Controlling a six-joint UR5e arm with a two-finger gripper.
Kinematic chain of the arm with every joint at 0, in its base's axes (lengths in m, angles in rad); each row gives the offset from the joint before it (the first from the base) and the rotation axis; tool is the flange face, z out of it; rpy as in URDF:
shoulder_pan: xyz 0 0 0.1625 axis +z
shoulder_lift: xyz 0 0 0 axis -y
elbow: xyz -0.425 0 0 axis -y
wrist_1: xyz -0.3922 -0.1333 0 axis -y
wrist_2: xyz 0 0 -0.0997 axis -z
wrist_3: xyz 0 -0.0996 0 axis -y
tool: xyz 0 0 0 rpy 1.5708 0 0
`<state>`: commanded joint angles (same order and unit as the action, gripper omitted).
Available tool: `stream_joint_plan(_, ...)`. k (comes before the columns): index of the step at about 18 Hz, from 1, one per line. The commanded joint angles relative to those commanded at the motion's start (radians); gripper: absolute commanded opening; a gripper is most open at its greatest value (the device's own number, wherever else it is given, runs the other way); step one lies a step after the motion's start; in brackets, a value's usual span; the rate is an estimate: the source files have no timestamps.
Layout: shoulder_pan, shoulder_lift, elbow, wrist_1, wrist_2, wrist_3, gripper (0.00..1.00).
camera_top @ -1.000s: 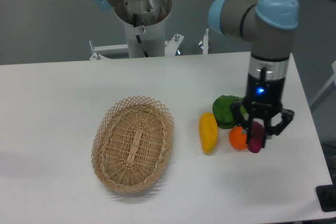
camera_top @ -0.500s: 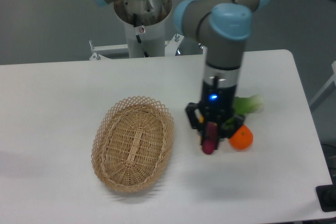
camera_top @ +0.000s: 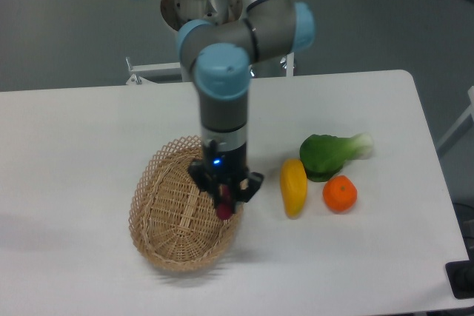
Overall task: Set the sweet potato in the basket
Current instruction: 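Carry the sweet potato over the wicker basket and lower it inside, then open the gripper to release the sweet potato into the basket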
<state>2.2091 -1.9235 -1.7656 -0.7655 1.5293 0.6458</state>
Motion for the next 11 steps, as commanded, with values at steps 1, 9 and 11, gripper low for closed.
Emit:
stream_joint_plan(1, -0.015, -0.021, 0.000, 0.000, 0.020, 0.002, 0.32)
stream_joint_plan(9, -0.109, -0.098, 0.000, 0.008, 0.107, 0.011, 0.34)
stream_joint_plan(11, -0.111, -0.100, -0.003, 0.006, 0.107, 0.012, 0.40)
